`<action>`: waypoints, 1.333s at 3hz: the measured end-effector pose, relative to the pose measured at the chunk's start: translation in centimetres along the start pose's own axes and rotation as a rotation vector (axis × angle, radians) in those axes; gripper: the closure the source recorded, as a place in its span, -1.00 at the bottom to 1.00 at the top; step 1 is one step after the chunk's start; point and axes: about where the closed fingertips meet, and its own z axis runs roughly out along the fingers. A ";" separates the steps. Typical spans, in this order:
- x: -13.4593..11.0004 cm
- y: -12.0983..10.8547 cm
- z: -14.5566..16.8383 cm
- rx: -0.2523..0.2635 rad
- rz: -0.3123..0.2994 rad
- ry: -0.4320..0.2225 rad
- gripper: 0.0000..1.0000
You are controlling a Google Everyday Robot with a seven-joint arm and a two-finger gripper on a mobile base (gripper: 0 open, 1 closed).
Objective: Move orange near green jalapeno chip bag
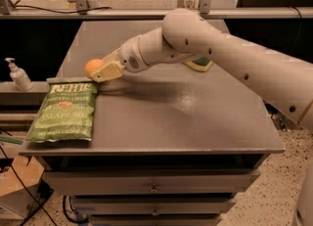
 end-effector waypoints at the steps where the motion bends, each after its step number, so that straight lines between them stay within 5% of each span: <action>1: 1.3 1.3 0.1 -0.057 0.013 0.034 0.17; 3: 2.5 2.7 0.1 -0.103 0.026 0.064 -0.76; 4: 2.5 2.8 0.3 -0.106 0.025 0.065 -1.00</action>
Offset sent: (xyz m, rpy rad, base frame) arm -0.0342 -0.0089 -0.0254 -0.0519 0.1031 0.0907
